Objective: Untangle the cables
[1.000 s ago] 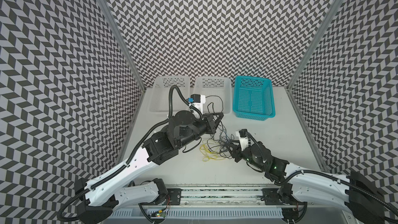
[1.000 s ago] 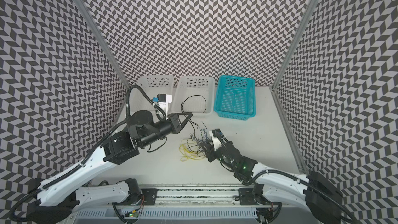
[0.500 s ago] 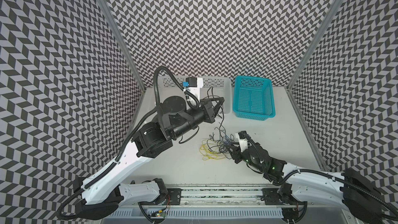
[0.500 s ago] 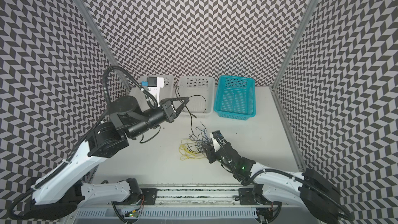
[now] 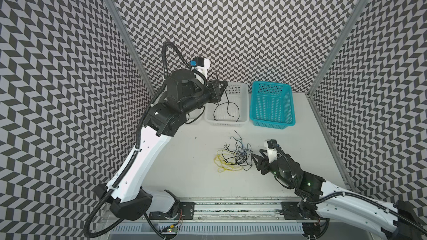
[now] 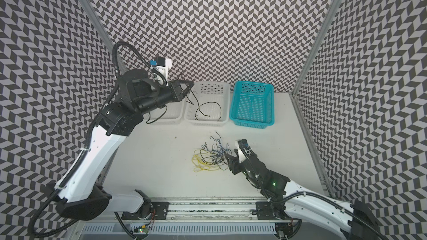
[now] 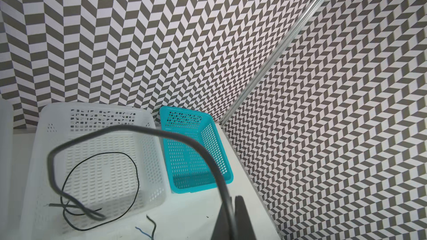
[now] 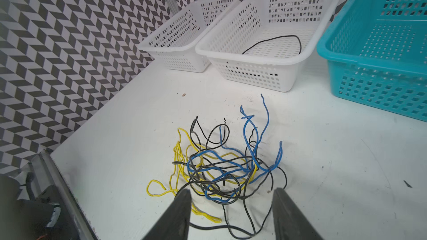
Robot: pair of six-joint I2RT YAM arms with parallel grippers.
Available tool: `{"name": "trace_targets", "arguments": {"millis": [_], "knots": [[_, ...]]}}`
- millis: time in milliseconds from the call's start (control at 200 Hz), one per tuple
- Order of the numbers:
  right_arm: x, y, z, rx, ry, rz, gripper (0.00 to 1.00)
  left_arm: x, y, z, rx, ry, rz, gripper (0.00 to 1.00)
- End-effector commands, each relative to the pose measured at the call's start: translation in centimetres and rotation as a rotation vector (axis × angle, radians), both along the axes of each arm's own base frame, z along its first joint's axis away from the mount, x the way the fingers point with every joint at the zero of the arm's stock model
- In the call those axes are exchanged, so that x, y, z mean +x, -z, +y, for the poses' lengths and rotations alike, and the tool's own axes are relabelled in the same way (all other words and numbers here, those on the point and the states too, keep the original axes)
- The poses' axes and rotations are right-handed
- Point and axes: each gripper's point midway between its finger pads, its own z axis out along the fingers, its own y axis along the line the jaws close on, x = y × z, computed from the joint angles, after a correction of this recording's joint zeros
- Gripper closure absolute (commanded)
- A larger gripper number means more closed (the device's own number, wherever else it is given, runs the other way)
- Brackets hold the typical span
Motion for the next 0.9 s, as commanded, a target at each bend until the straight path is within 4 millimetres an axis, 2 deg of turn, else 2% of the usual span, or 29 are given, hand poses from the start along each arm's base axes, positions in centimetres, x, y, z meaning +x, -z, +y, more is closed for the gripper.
{"name": "trace_targets", "arguments": {"millis": [0, 15, 50, 220, 330, 511, 686, 761, 891], "knots": [[-0.1, -0.1, -2.6, -0.096, 0.080, -0.009, 0.35, 0.8, 0.4, 0.4, 0.035, 0.037, 0.001, 1.00], [-0.1, -1.6, -2.7, -0.075, 0.083, -0.028, 0.34, 1.1, 0.5, 0.4, 0.036, 0.036, 0.005, 1.00], [-0.2, -2.3, -3.1, -0.070, 0.093, -0.037, 0.31, 1.8, 0.9, 0.5, 0.041, 0.035, 0.014, 1.00], [-1.1, -4.3, -6.0, -0.102, 0.153, -0.052, 0.01, 4.8, 3.3, 0.2, 0.088, 0.013, 0.043, 1.00], [-1.6, -5.8, -7.9, -0.127, 0.190, -0.064, 0.00, 7.0, 5.1, -0.1, 0.165, -0.007, 0.047, 1.00], [-2.8, -8.4, -10.2, -0.150, 0.219, -0.056, 0.00, 10.1, 6.8, 0.0, 0.225, -0.037, 0.057, 1.00], [-3.6, -7.7, -12.4, -0.271, 0.244, -0.032, 0.00, 12.5, 8.5, -0.5, 0.226, -0.027, 0.090, 1.00], [-3.9, -7.3, -12.0, -0.251, 0.217, -0.027, 0.00, 13.5, 9.5, -1.0, 0.230, -0.016, 0.106, 1.00], [-4.0, -7.5, -11.4, -0.218, 0.181, -0.051, 0.00, 16.0, 12.8, -1.2, 0.274, -0.039, 0.153, 1.00]]}}
